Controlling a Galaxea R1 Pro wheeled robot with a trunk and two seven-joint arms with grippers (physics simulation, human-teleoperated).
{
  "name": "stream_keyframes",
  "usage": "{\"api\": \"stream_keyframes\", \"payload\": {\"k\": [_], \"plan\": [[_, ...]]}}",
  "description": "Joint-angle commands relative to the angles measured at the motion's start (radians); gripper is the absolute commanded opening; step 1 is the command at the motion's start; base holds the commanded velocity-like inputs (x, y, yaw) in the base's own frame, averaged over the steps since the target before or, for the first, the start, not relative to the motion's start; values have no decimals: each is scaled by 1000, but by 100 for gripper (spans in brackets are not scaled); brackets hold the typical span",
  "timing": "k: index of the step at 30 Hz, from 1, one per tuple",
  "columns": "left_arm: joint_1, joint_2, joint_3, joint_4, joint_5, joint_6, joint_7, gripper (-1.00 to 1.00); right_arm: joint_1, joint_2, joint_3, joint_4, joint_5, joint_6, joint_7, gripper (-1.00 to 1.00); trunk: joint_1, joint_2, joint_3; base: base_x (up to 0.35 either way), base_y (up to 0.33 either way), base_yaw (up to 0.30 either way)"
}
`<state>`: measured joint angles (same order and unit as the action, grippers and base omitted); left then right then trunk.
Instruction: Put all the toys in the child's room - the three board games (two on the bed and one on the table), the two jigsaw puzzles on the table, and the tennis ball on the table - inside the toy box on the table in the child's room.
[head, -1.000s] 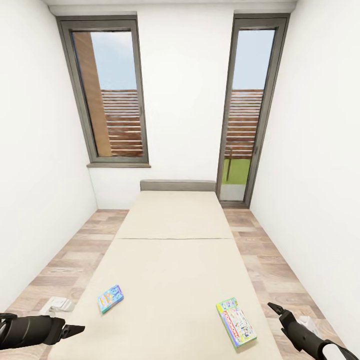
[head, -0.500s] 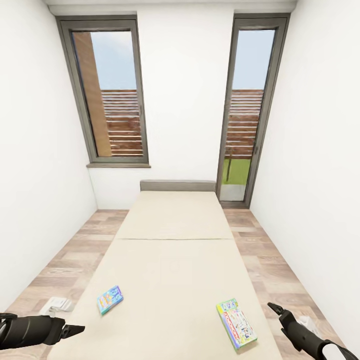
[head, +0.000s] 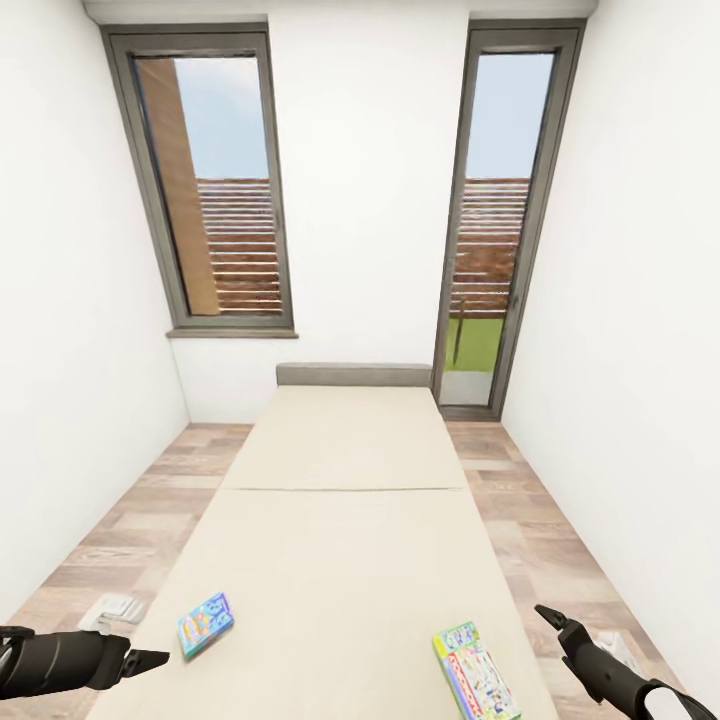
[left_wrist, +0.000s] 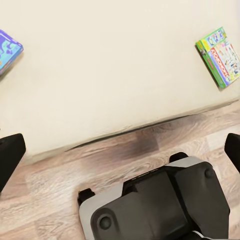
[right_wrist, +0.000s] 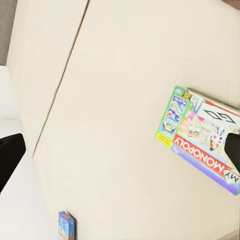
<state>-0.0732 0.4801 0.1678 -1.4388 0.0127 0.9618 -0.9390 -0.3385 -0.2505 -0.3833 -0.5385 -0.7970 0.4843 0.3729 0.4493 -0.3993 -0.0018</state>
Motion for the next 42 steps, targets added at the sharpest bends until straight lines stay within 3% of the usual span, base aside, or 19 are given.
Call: {"api": "stream_keyframes", "payload": {"k": [1,22,42], "plan": [[0,0,1,0,1,8,-3,100,0,0,-5,0,-4,8,1,100,1,-1,0,202,-18,0],[0,0,0,0,1,8,-3,100,0,0,-5,0,-4,8,1,100,1,-1,0,158,-3,0],[0,-2,1,0,1,8,-2,100,0,1,-5,0,-4,6,1,100,1,-1,0,60,0,0]]}}
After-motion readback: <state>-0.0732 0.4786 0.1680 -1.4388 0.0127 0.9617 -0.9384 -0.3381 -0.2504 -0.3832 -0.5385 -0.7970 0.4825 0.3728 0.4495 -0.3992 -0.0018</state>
